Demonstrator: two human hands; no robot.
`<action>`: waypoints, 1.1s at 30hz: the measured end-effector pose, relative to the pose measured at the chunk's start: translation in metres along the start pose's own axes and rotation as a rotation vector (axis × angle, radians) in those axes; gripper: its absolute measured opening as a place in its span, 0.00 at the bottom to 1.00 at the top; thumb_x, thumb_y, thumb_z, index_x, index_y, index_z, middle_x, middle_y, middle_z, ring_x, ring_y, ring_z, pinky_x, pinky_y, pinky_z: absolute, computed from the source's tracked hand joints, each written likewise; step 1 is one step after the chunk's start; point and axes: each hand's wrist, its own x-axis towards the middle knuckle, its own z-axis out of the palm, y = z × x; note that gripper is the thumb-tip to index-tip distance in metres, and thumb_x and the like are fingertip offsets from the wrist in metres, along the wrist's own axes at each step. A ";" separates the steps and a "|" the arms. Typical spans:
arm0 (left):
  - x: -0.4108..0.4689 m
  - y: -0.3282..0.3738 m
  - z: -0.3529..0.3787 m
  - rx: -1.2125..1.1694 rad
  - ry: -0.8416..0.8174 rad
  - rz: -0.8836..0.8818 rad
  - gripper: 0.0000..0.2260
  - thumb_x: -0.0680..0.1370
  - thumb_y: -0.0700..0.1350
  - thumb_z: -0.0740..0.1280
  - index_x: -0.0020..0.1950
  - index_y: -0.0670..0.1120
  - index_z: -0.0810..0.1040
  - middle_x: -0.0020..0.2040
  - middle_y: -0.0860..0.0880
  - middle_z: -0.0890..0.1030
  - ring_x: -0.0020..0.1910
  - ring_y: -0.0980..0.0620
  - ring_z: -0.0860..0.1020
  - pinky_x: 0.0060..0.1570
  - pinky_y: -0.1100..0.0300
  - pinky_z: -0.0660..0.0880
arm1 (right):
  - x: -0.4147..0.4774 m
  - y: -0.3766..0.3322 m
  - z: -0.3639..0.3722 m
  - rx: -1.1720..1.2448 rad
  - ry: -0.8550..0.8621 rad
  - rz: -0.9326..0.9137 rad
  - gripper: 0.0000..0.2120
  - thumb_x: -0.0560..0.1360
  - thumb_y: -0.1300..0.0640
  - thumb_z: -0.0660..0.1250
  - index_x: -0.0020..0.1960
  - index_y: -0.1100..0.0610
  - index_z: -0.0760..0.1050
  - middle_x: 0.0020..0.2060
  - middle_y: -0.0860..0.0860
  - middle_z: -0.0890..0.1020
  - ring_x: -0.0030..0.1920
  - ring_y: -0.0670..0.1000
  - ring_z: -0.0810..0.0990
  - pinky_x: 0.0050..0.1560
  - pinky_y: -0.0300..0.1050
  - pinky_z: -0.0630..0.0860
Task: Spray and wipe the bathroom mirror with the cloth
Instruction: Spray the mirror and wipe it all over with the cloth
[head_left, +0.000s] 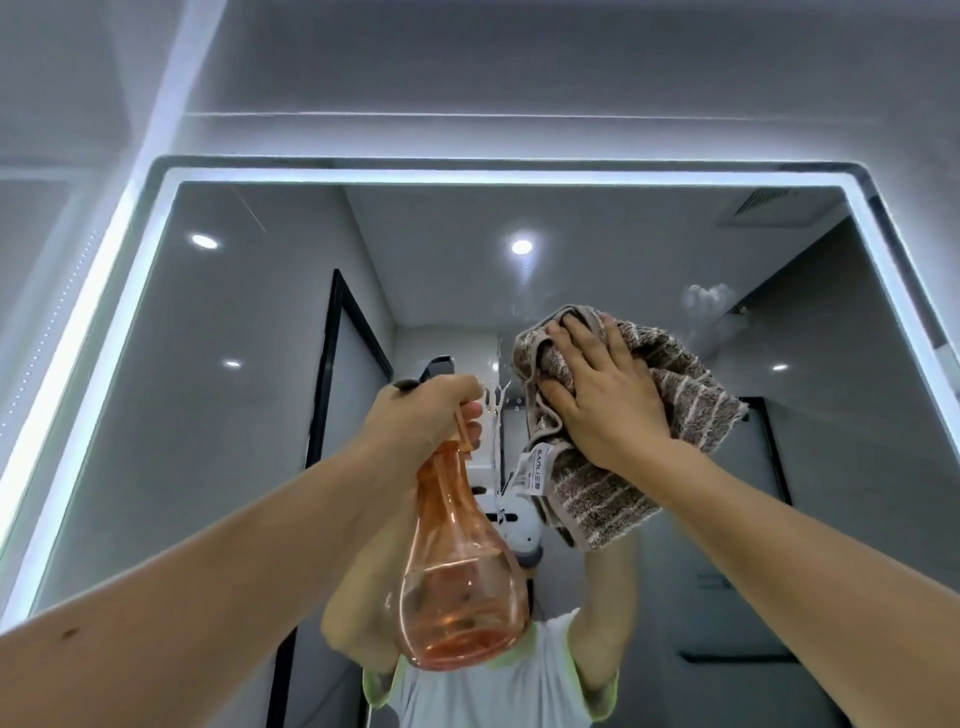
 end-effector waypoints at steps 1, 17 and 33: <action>0.003 0.001 -0.003 -0.015 0.021 0.003 0.09 0.70 0.42 0.67 0.47 0.38 0.78 0.39 0.43 0.80 0.40 0.45 0.79 0.53 0.48 0.78 | 0.003 -0.003 0.001 0.000 0.006 0.004 0.27 0.79 0.45 0.47 0.74 0.46 0.39 0.74 0.43 0.40 0.73 0.48 0.33 0.72 0.54 0.42; 0.013 -0.001 -0.024 -0.084 0.122 0.068 0.07 0.70 0.39 0.66 0.42 0.35 0.77 0.47 0.35 0.82 0.42 0.43 0.82 0.50 0.49 0.79 | 0.010 -0.013 0.008 -0.018 0.037 -0.190 0.26 0.79 0.43 0.44 0.74 0.44 0.39 0.74 0.41 0.42 0.73 0.46 0.35 0.72 0.51 0.41; -0.011 0.015 0.027 0.018 0.061 0.068 0.03 0.71 0.38 0.64 0.40 0.40 0.76 0.36 0.44 0.80 0.27 0.51 0.80 0.21 0.66 0.74 | -0.004 0.056 -0.009 -0.021 0.101 0.051 0.27 0.79 0.44 0.46 0.74 0.46 0.39 0.75 0.43 0.41 0.74 0.48 0.36 0.73 0.52 0.45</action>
